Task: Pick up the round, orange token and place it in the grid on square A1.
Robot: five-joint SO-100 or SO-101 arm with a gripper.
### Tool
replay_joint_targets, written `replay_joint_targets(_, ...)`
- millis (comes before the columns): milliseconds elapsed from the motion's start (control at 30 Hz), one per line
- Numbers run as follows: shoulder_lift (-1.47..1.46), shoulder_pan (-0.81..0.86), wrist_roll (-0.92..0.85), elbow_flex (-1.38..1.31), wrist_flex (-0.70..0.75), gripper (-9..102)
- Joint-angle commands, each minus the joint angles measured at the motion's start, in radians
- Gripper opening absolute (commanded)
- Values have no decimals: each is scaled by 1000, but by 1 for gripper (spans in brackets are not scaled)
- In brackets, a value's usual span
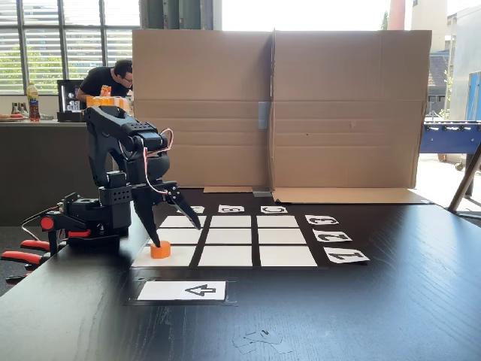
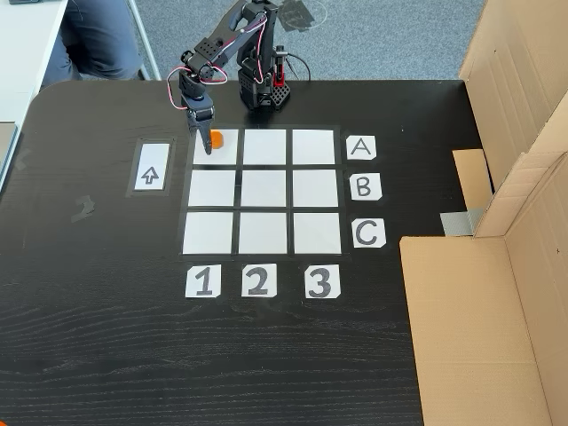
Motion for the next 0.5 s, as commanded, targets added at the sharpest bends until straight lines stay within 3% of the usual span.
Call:
replay_joint_targets(0, 81, 41, 6, -63, 5, 41)
replay_joint_targets(467, 407, 336, -3, -163, 5, 42)
